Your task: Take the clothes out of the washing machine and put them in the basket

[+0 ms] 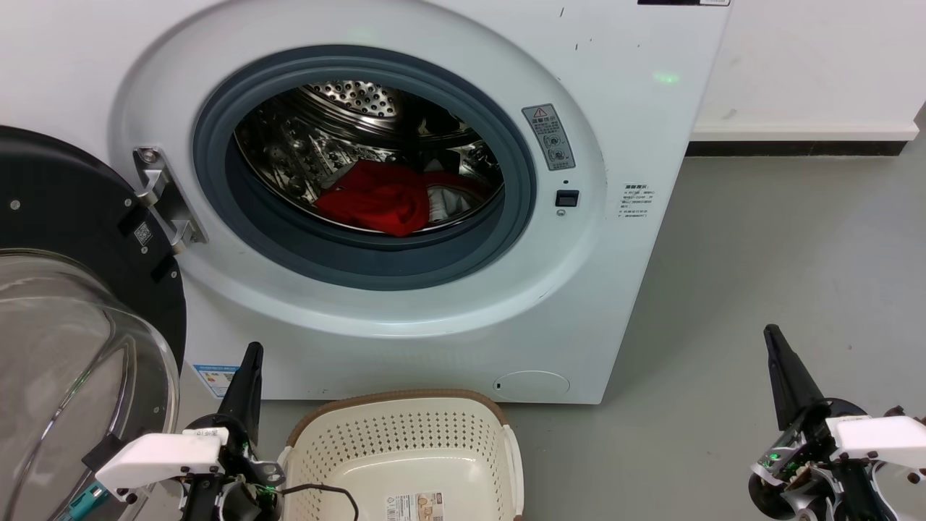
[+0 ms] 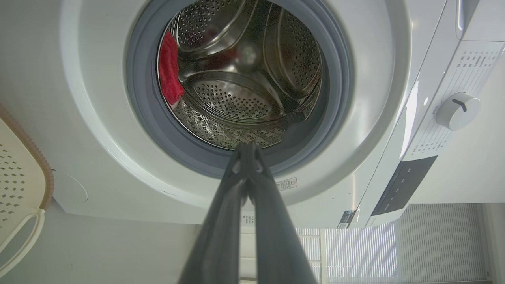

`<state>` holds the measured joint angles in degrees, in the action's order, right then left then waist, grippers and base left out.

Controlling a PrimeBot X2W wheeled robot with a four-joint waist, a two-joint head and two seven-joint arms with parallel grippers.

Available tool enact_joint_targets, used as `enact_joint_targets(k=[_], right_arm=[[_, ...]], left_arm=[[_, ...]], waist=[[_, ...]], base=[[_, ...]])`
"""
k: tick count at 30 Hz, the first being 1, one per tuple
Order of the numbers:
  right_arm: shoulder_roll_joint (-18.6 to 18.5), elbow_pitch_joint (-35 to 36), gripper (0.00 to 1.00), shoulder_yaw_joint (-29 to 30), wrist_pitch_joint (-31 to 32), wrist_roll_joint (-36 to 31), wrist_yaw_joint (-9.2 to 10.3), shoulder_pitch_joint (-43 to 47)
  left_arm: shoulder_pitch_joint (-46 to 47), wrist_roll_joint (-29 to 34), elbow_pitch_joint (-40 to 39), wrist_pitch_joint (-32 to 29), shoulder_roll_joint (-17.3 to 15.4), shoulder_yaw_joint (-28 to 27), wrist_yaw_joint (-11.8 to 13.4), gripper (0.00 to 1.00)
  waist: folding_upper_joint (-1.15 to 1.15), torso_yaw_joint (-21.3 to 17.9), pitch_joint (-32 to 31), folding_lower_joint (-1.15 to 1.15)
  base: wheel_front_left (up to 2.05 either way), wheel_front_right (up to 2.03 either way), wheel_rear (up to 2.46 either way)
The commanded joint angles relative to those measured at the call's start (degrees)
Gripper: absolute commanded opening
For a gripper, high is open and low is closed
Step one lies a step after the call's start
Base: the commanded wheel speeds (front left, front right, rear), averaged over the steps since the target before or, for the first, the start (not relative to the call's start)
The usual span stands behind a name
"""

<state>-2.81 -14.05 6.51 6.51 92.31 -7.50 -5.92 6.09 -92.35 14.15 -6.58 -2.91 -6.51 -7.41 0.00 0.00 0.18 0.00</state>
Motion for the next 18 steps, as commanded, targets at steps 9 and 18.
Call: enact_joint_targets(k=[9, 18], right_arm=[[0.0, 0.0, 1.00, 0.0, 0.0, 0.0, 0.00, 0.0], [0.0, 1.4, 1.00, -0.6, -2.5, -1.5, 0.00, 1.1]], left_arm=[[0.0, 0.0, 0.0, 0.0, 0.0, 0.0, 0.0, 1.00], [0.6, 1.8, 0.0, 2.5, -0.1, 2.6, 0.0, 1.00]], waist=[[0.00, 0.0, 0.0, 0.00], [0.00, -0.2, 0.1, 0.00]], base=[[0.00, 0.00, 0.00], [0.00, 0.00, 0.00]])
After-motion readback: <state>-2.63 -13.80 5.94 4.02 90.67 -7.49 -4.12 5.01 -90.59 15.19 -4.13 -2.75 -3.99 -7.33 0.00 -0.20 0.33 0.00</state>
